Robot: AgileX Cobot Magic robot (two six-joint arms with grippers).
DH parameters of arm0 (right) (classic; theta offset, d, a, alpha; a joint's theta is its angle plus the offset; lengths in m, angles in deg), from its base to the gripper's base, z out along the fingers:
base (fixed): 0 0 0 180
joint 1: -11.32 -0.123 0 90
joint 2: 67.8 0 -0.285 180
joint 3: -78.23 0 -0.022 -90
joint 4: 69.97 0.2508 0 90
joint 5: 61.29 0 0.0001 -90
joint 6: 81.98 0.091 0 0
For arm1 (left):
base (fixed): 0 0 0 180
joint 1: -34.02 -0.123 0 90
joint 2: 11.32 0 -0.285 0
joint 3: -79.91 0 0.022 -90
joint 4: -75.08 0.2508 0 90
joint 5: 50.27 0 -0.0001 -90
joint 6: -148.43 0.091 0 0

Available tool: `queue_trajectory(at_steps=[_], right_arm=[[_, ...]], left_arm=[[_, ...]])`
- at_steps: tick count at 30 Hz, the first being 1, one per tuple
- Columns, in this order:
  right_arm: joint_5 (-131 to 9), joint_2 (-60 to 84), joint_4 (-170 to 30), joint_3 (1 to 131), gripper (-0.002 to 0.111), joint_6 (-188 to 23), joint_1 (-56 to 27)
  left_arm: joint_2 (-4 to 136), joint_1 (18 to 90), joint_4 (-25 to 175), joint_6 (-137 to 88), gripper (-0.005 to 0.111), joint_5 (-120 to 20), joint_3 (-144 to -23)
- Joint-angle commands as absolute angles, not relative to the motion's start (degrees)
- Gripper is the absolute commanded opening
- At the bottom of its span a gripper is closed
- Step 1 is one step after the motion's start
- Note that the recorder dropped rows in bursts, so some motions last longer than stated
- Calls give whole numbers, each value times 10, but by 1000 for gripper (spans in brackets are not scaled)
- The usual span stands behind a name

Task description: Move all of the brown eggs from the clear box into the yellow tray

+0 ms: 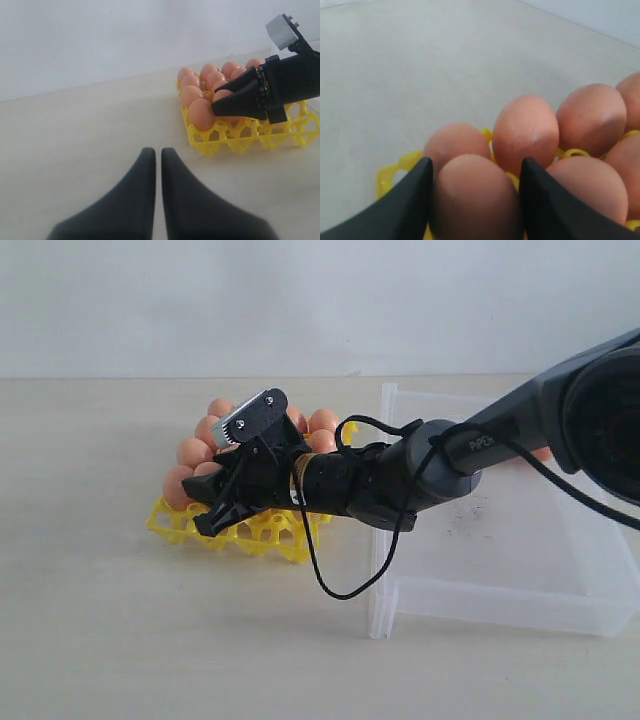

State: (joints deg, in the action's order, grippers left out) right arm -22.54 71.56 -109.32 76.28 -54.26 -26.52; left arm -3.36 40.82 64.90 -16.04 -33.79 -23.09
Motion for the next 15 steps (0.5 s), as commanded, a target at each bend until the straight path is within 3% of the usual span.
queue_trajectory(at_steps=[1,3,8,15], right_arm=[[-233,716,-1091,766,0,-541,-263],[-235,716,-1091,766,8,-540,-263],[-247,716,-1086,766,54,-523,-264],[-319,679,-1084,766,57,-494,-264]], left_arm=[[-35,412,650,-160,4,-340,-229],[-35,412,650,-160,4,-340,-229],[-35,412,650,-160,4,-340,-229],[-35,412,650,-160,4,-340,-229]])
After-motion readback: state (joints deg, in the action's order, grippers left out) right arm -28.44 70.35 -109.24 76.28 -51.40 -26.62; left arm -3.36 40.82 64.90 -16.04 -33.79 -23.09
